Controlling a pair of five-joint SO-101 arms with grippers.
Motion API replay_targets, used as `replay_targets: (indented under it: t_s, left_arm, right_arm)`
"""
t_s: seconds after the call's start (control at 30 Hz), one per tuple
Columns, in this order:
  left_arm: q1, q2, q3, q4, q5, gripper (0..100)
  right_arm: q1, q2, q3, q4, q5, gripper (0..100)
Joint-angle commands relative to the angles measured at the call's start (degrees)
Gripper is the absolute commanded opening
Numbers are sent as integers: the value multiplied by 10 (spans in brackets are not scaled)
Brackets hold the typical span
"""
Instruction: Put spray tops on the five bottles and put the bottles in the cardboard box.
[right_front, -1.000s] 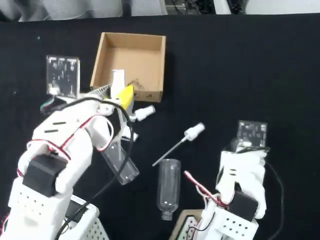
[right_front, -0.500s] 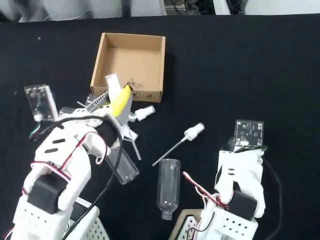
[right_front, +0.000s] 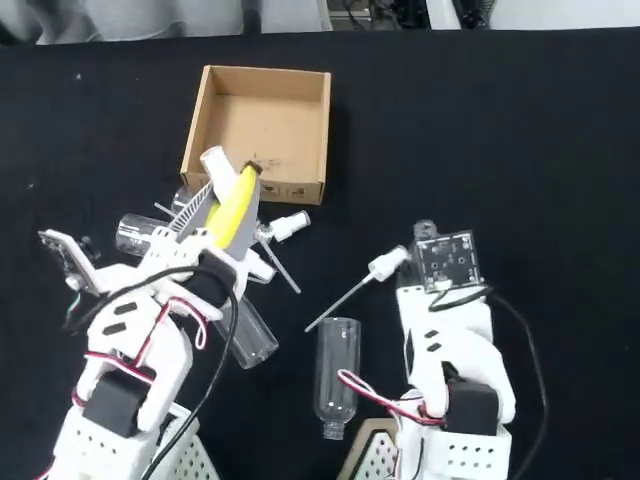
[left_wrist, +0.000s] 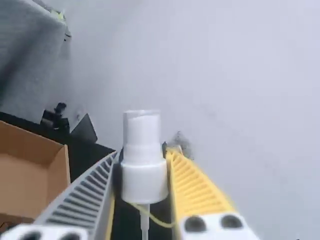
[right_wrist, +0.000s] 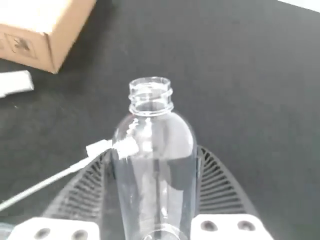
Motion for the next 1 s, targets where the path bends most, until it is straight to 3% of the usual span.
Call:
replay_targets:
  t_s: [0.0,0.2,0.37,0.77,0.97]
  left_arm:
    - [-5,-27,29,-67,4,28]
    - [-5,-66,90,-125,6,28]
    - [-5,-111,119,-126,51,29]
    - [-7,-112,124,-123,54,29]
    - [-80,-112,122,-127,105,29]
  right_arm:
    - [-40,-46,-36,-38,-3,89]
    - [-100,-46,-20,-41,-4,89]
    - [-151,-46,20,-58,-4,89]
    - [-252,-46,58,-82,-4,89]
    - [-283,-46,57,-83,-4,89]
